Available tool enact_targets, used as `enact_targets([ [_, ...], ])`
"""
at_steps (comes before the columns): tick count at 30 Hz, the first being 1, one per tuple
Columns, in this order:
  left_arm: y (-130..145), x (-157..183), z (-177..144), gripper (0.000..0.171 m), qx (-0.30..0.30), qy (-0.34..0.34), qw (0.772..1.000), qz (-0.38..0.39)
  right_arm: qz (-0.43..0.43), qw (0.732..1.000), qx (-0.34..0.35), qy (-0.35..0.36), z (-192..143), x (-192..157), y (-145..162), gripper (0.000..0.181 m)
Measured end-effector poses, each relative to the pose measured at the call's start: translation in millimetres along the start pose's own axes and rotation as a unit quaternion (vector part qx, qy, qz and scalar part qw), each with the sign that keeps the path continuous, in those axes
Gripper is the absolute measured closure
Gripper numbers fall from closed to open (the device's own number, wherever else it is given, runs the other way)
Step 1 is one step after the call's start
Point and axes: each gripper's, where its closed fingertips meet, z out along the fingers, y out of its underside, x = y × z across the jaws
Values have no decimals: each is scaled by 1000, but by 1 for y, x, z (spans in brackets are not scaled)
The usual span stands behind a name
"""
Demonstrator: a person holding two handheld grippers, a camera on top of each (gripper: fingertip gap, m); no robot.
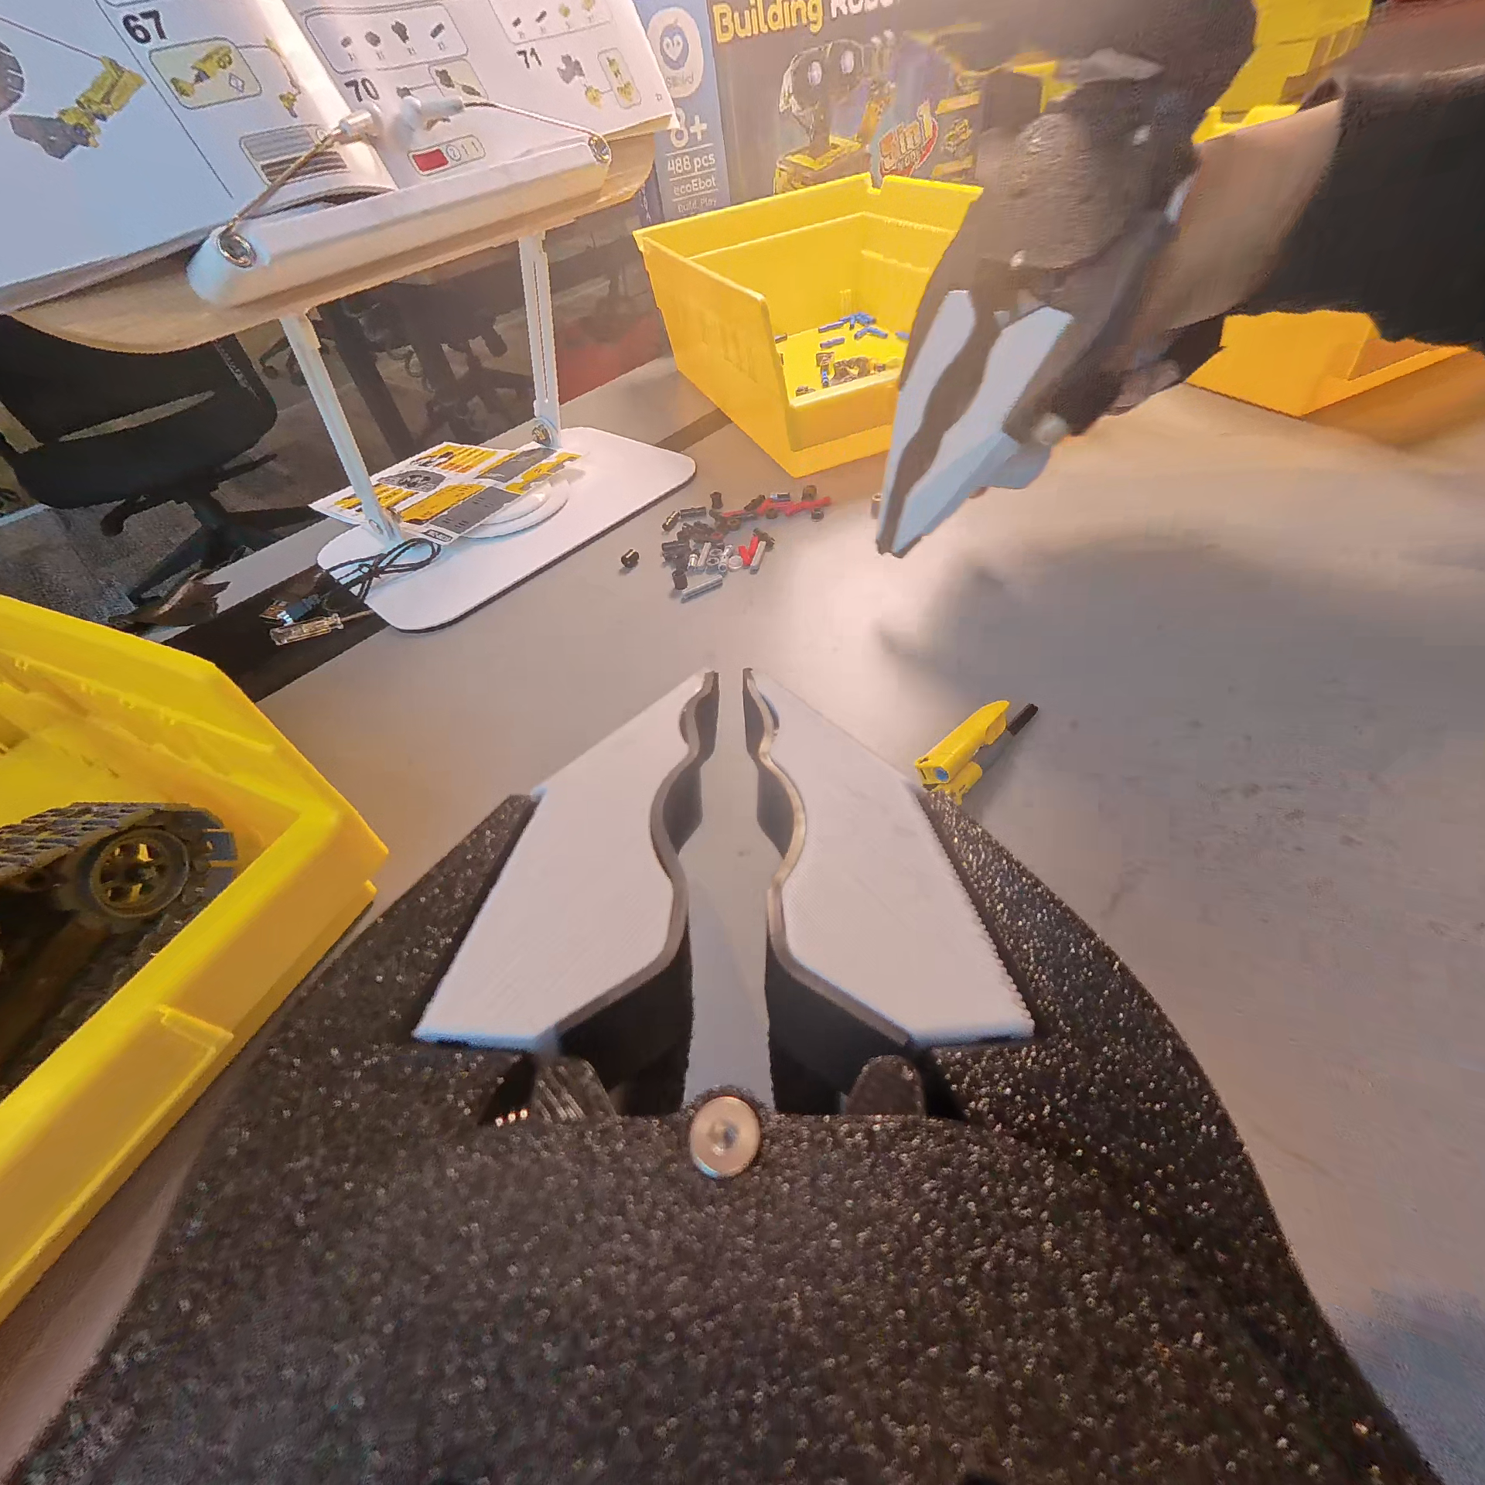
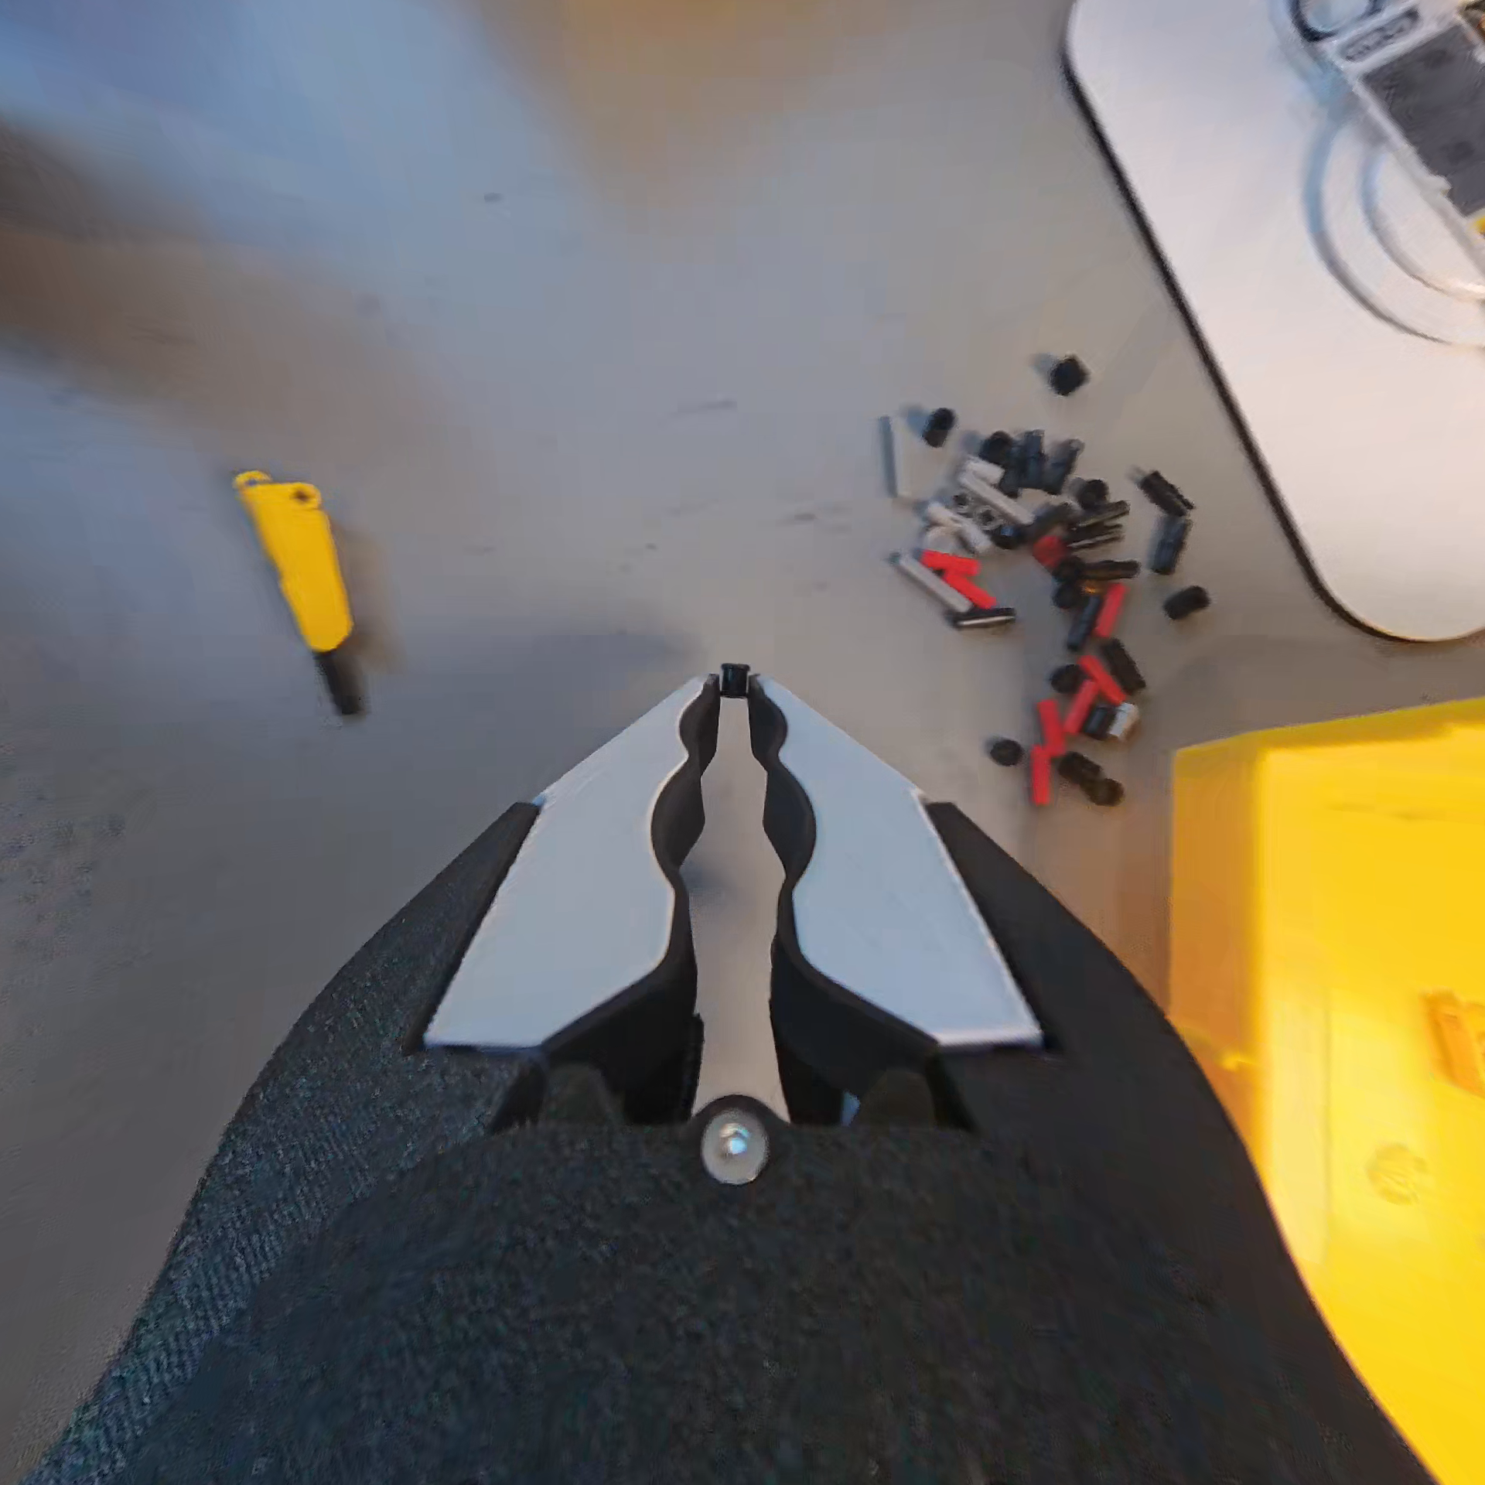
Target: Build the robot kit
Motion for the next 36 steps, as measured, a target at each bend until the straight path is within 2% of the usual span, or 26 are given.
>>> enact_targets([
  [5, 3, 2, 2, 157, -10, 11, 1000, -7, -70, 997, -21, -34, -6, -61, 15, 175],
  [10, 6, 2, 3, 147, -15, 13, 1000, -8, -85, 995, -25, -49, -4, -88, 27, 174],
  [17, 6, -10, 2, 138, -10, -9, 1000, -26, -89, 994, -30, -47, 2, -91, 35, 173],
  [28, 10, -16, 3, 137, -12, -15, 999, -41, -82, 995, -15, -49, 2, -89, 33, 168],
  [31, 8, -18, 2, 136, -7, -19, 999, -42, -80, 996, 18, -46, -7, -89, 22, 166],
  [36, 6, -21, 1, 136, -2, -24, 999, -42, -61, 990, 126, -8, -43, -77, -11, 163],
])
